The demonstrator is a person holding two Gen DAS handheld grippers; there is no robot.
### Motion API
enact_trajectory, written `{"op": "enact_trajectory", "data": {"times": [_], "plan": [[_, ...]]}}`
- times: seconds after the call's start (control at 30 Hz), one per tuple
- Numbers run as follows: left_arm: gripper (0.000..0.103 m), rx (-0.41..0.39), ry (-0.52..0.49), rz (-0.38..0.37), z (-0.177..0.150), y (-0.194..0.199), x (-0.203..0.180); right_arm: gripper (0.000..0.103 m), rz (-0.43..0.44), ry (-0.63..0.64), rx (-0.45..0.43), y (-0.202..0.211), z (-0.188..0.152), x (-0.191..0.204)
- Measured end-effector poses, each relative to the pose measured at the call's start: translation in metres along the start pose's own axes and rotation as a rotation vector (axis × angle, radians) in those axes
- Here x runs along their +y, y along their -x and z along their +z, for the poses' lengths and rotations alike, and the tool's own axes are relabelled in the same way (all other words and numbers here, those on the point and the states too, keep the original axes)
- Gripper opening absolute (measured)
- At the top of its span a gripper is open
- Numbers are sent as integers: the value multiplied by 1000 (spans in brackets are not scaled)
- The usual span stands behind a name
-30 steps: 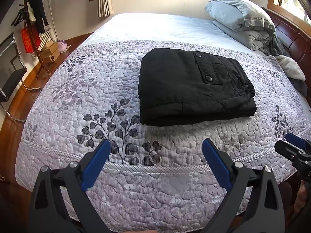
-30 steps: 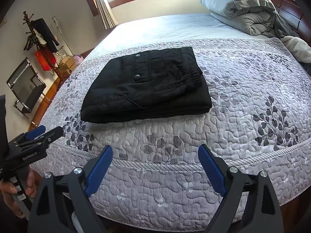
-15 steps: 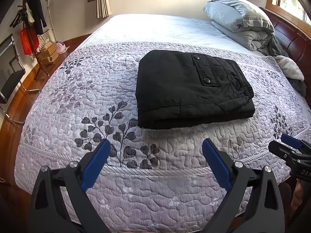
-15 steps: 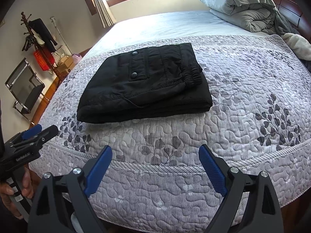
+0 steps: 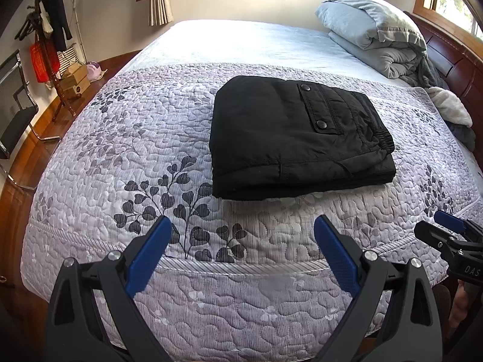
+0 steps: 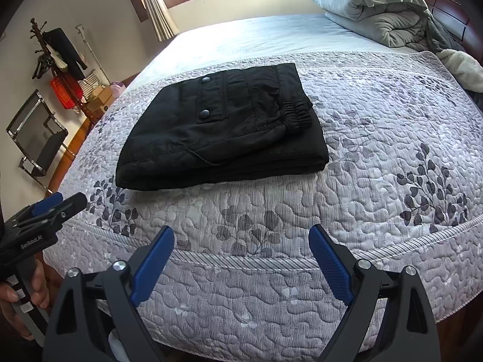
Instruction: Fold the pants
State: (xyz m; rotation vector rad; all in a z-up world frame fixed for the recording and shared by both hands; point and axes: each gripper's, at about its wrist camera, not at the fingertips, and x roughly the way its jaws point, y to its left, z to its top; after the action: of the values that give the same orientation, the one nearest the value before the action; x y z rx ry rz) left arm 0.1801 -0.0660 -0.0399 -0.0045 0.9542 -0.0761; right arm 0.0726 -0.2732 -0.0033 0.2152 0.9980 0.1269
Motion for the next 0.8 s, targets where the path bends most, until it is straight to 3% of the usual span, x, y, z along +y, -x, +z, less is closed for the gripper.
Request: {"op": "enact_trajectory", "data": {"times": [0.8], "plan": [[95, 3, -2, 1, -1, -3, 0, 92, -3, -2, 12, -3, -1, -2]]}}
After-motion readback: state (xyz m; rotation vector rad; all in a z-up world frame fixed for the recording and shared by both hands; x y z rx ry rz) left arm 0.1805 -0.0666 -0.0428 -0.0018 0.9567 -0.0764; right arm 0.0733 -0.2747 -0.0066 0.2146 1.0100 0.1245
